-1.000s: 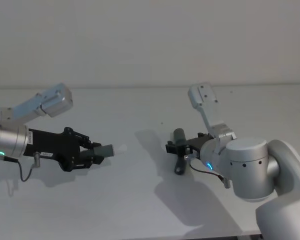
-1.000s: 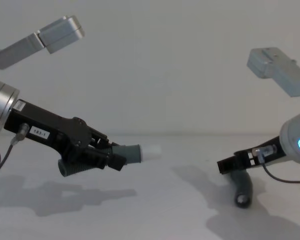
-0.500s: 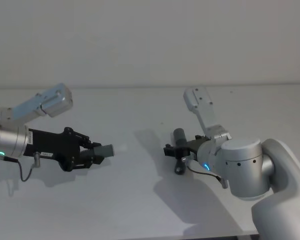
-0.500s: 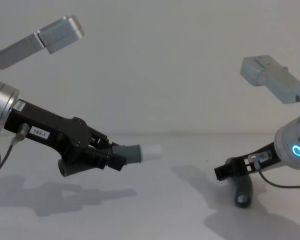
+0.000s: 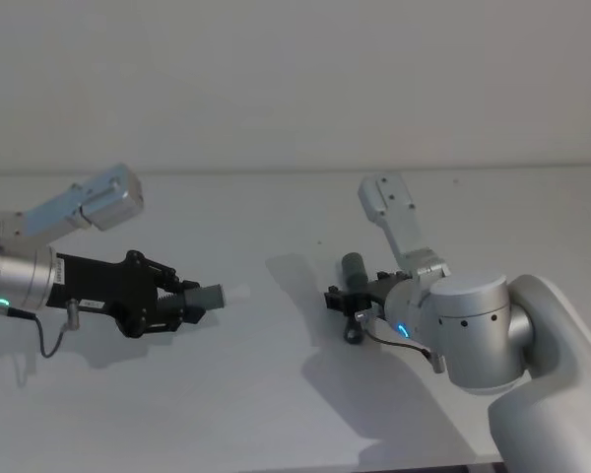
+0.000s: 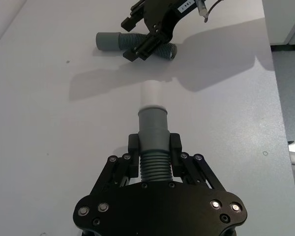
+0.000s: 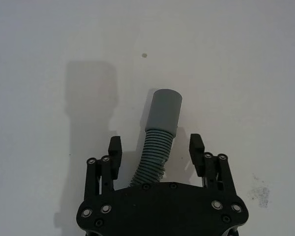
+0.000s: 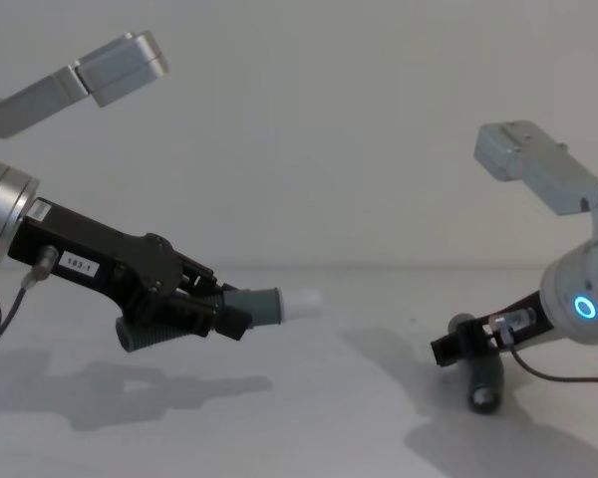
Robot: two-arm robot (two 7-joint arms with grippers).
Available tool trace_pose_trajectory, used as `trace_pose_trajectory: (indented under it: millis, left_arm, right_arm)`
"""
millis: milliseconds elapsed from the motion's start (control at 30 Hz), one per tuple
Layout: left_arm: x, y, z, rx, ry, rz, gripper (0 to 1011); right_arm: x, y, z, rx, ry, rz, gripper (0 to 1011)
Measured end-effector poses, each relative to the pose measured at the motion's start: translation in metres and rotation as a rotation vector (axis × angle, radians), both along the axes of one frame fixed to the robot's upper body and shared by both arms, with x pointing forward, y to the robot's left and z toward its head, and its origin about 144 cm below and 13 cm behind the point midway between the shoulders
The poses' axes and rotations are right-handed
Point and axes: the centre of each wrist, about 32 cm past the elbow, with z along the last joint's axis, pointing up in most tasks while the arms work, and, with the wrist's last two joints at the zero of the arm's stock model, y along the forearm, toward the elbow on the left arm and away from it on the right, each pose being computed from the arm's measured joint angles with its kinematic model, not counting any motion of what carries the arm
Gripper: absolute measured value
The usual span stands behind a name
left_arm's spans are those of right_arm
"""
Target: Use both hands to pick up one end of the pipe from the table, align the ends, and insert them.
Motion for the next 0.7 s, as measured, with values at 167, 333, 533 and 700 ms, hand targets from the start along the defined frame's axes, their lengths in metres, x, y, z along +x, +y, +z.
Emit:
trace_pose_trajectory:
  millis: [167, 333, 533, 700]
  left_arm:
    - [0.0000, 0.0000, 0.0000, 0.000, 0.000, 0.000, 321]
    - [0.0000, 0.0000, 0.0000, 0.000, 0.000, 0.000, 321]
    - [0.0000, 0.0000, 0.0000, 0.000, 0.000, 0.000, 321]
    - [0.0000, 0.0000, 0.0000, 0.000, 0.000, 0.000, 321]
  right_arm:
    - [0.0008, 0.0001, -0.0014, 0.005, 0.003, 0.003, 691]
    - [0.0008, 0.0010, -0.0024, 0.014, 0.000, 0.014, 523]
    - [-0.0017, 0.0026, -0.0062, 0.029, 0.000, 0.030, 342]
    - [-0.0046, 0.0029, -0.0084, 0.041, 0.001, 0.040, 240]
